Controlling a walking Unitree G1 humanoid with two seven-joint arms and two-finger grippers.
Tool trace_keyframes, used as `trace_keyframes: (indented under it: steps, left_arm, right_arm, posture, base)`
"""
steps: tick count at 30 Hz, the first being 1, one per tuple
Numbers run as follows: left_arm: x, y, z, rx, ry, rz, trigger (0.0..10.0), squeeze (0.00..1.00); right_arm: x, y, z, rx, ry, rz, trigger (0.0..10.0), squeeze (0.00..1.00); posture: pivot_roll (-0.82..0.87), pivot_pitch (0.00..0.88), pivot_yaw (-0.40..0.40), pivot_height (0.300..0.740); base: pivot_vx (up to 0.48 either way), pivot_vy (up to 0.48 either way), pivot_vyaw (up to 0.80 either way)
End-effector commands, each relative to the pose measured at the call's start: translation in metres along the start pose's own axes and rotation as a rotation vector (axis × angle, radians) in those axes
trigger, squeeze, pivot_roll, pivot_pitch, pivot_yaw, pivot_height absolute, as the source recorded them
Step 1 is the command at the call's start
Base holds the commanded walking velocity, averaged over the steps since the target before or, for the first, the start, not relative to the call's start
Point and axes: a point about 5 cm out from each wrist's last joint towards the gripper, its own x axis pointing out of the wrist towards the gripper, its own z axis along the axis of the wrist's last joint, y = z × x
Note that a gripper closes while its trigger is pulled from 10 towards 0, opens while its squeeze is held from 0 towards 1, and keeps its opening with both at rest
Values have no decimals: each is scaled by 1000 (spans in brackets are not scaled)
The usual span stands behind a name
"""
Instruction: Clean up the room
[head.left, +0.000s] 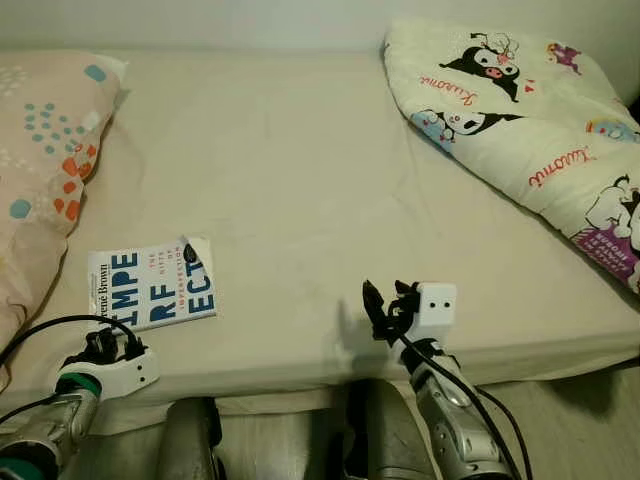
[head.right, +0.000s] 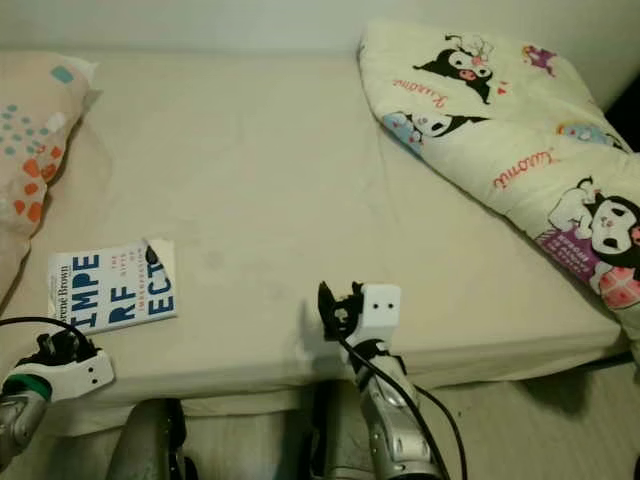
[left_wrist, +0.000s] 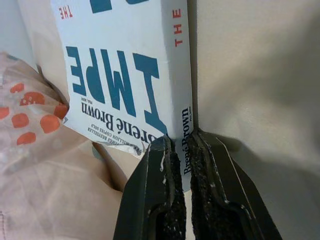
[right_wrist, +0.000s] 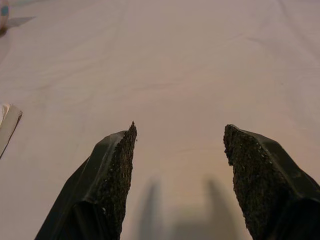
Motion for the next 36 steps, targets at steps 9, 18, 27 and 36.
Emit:
trace_keyframes:
  steps: [9,18,27,36]
  left_arm:
    - [-31,-35,-26,121,2,-160,10000,0]
    - [-57,-46,-58,179,49,-221,10000,0]
    - [-45,-37,-48,170,29,-174,10000,0]
    - [-24,-22,-27,107,8,-99,10000,0]
  right_arm:
    - [-6,-5,-8,0,23,-24,10000,0]
    - [-2,-1,-8,3,28,-8,10000,0]
    - [0,-1,-7,2,24,-5,10000,0]
    - [-1,-2,-8,0,23,-8,10000,0]
  posture:
    - [-6,176,-14,600]
    - [29,175,-29,600]
    - [24,173,-29,600]
    - [14,172,-25,600]
  base:
    - [0,0,0]
    - [0,0,0]
    - [0,0,0]
    - [0,0,0]
